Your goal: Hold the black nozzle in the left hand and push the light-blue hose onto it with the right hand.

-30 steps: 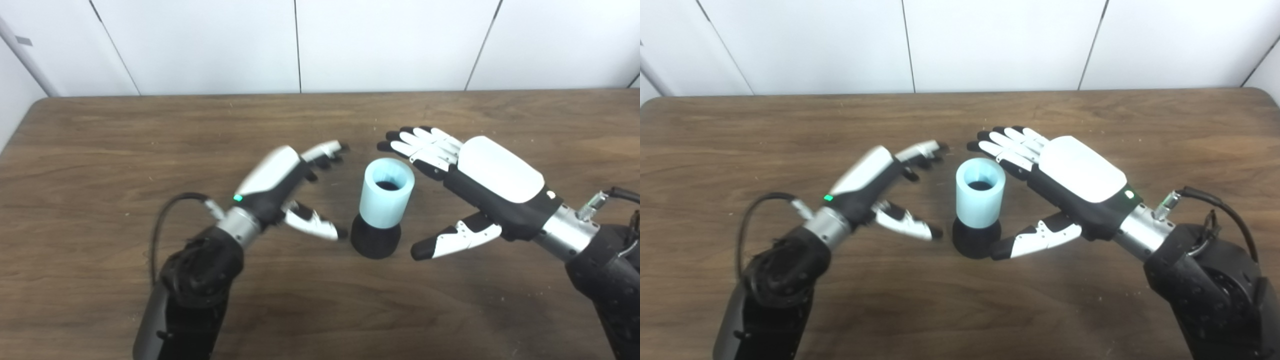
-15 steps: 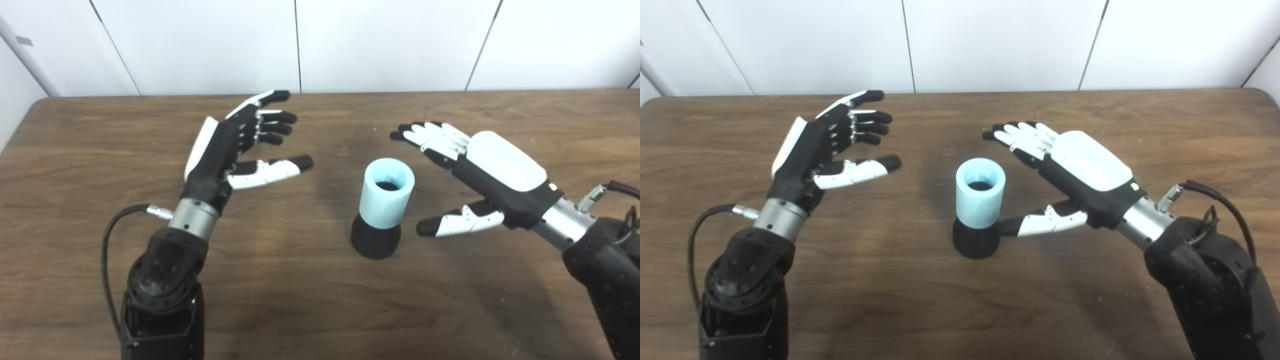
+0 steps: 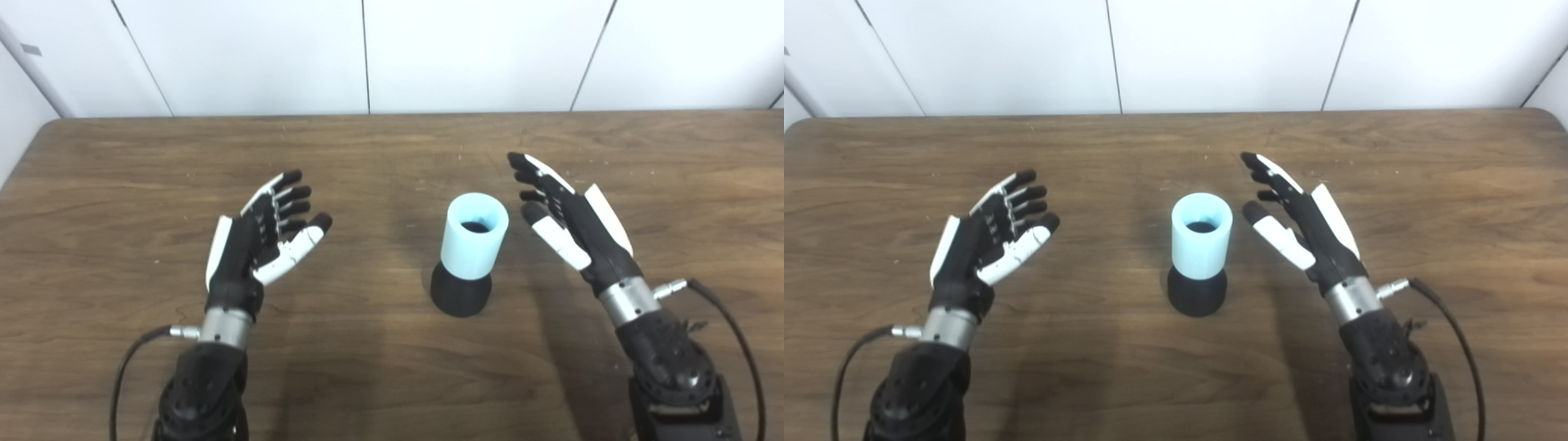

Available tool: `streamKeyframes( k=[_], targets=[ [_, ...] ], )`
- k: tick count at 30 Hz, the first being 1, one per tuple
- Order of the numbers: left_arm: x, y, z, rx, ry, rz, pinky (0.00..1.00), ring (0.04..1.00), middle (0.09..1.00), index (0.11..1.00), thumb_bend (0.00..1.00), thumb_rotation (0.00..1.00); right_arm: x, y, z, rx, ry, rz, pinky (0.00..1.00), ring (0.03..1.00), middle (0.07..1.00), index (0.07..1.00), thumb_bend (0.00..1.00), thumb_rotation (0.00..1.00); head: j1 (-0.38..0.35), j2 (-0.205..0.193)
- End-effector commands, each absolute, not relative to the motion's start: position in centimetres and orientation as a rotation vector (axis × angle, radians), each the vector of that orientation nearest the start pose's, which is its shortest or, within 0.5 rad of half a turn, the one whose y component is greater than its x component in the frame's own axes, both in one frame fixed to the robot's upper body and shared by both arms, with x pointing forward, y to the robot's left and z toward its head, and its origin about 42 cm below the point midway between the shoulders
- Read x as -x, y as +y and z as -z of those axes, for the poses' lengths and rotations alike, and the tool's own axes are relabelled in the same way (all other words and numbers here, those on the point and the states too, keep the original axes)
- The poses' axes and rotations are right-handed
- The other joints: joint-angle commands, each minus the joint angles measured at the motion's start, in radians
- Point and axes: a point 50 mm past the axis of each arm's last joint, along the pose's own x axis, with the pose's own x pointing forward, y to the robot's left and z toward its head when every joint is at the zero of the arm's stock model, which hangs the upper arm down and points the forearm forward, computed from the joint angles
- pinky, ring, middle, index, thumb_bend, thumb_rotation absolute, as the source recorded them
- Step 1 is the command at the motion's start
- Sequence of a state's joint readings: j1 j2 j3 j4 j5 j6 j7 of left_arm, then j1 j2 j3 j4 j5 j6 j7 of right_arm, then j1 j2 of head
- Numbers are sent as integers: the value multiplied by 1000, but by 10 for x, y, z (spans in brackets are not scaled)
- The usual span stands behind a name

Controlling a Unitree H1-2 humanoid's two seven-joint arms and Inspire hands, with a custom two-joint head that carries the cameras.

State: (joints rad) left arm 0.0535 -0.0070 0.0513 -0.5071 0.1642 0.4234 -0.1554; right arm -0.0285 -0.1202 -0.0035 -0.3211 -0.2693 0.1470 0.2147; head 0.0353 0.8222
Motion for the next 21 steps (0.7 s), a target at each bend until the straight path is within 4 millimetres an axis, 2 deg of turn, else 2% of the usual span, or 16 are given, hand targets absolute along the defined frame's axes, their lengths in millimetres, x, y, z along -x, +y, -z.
streamKeyframes(
  k=[1,7,11,15,21],
  targets=[
    [-250,224,-189,-145,-48,5,761,808,825,807,412,432,-284,-233,-186,325,-214,-137,821,898,904,900,416,1000,1,0],
    [-243,226,-165,-182,-18,-15,766,815,840,807,355,556,-281,-236,-166,172,-108,-106,864,913,903,884,436,1000,2,-1],
    [-240,230,-152,-182,-19,-24,756,813,841,810,338,579,-277,-235,-160,145,-87,-93,879,921,904,886,444,1000,2,-4],
    [-238,233,-137,-163,-22,-20,757,822,848,825,339,676,-270,-240,-149,131,-77,-76,886,926,910,896,446,1000,5,-5],
    [-235,237,-134,-157,-64,-27,792,860,879,859,337,763,-265,-251,-132,119,-75,-47,891,923,907,900,465,1000,15,-15]
  ],
)
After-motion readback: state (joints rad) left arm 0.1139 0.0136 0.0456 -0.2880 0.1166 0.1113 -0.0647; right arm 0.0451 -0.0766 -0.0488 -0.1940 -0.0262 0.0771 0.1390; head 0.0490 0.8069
